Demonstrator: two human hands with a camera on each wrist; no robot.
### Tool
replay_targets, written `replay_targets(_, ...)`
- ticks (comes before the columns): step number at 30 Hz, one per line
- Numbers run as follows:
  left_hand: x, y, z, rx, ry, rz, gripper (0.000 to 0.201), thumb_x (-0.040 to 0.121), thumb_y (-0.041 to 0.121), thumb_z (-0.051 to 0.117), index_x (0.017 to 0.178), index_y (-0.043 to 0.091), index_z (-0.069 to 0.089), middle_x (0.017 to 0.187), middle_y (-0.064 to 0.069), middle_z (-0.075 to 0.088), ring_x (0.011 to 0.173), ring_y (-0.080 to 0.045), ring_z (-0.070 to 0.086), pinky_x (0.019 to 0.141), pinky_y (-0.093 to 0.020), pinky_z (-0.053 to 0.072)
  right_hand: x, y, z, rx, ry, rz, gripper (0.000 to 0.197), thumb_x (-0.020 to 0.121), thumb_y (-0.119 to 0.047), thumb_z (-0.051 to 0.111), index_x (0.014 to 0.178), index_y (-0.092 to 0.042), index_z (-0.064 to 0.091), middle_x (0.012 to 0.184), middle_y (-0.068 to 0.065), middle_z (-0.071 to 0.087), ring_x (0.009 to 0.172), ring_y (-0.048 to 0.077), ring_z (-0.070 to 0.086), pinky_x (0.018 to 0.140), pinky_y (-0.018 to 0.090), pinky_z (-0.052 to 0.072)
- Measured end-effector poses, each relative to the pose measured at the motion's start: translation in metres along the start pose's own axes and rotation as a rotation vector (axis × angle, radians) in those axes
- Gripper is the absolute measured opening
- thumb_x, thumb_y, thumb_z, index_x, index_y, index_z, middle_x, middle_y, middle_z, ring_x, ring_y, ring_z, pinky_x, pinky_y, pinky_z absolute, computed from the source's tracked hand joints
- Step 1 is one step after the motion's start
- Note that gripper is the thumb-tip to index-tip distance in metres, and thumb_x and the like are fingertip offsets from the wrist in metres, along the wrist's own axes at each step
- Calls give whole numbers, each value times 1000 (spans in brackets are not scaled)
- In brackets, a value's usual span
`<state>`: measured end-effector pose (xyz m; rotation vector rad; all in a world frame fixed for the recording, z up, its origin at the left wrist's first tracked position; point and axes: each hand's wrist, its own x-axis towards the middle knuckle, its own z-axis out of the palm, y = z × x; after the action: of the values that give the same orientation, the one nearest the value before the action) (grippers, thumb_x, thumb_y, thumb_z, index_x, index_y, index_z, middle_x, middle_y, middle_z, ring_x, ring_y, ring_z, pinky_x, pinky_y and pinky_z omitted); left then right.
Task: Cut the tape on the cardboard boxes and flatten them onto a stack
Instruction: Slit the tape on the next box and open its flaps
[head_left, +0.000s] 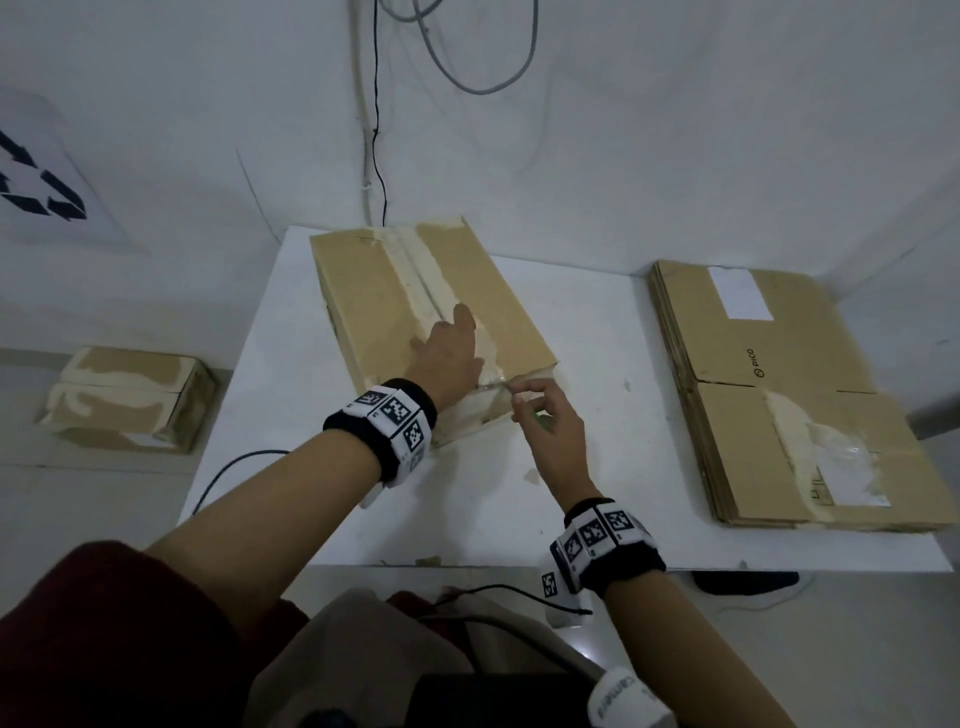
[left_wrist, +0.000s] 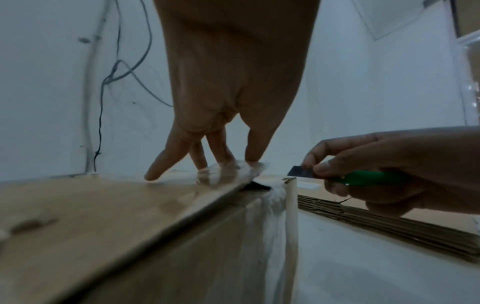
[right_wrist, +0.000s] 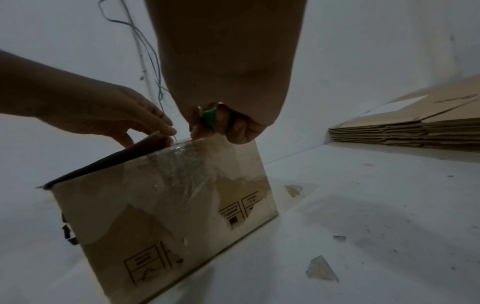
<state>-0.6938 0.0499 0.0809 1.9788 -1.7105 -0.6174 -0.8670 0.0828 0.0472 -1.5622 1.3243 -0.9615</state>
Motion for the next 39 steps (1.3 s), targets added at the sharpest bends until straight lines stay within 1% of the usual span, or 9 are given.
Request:
replay_targets(2,0,-2,4,-142,50,-38,35,88,10,62,115,9,39,95,-12,62,86,-28,58,93,-48,41,0,-2,4,-21,-50,-34,7,96,-24,60,100,-25,66,78,-10,65,57,1,50,60,11,40)
replay_targets(5,-1,-7,11,-321,107,-90,37,81,5,68,105,12,40,79,-4,59,81,-26,61,90,-51,46,1,-3,10,-61,-77,-105,7,95,-14,61,96,-19,66,79,-19,65,67,-1,56,62,6,40)
replay_targets(10,1,-11,18,-458,153,-160,47,74,6,78,99,13,38,68,4,53,81,-27,61,88,-49,49,1,4,19,-114,-69,-142,6,92,-10,62,87,-9,61,82,-10,65,79,0,59,66,6,40)
replay_targets(13,1,-12,19,-535,176,-198,46,74,4,78,99,9,39,67,3,52,76,-21,58,73,-28,51,3,8,20,-147,-83,-155,9,93,-12,62,85,-10,59,81,-13,64,80,1,59,66,8,39)
replay_targets(15,1,-14,21,-596,195,-240,46,74,4,79,98,9,40,70,2,54,69,-13,55,58,-12,43,4,10,19,-151,-95,-166,8,94,-14,61,86,-12,60,83,-12,65,81,3,60,68,9,40)
replay_targets(19,0,-19,28,-703,232,-295,46,72,7,82,97,12,44,73,1,60,70,-9,57,59,-11,42,4,10,19,-164,-122,-189,9,95,-17,60,86,-20,59,86,-10,67,85,6,62,71,12,43)
replay_targets(23,0,-22,34,-760,264,-287,45,72,6,82,96,10,44,78,-7,65,68,-6,57,58,-4,42,9,10,26,-209,-99,-210,10,96,-20,59,90,-27,58,90,-8,66,90,8,62,77,28,53)
replay_targets(35,0,-26,36,-836,227,-272,43,76,3,78,94,11,40,73,-4,62,66,-1,59,65,-10,46,11,7,39,-257,-20,-193,9,98,-17,53,89,-19,55,85,-2,60,81,17,57,71,35,48)
replay_targets(39,1,-27,31,-863,183,-293,45,76,10,80,100,11,42,76,-4,63,80,-14,61,80,-26,49,13,14,24,-249,67,-188,9,99,-16,53,91,-19,56,85,-3,60,80,14,56,70,30,46)
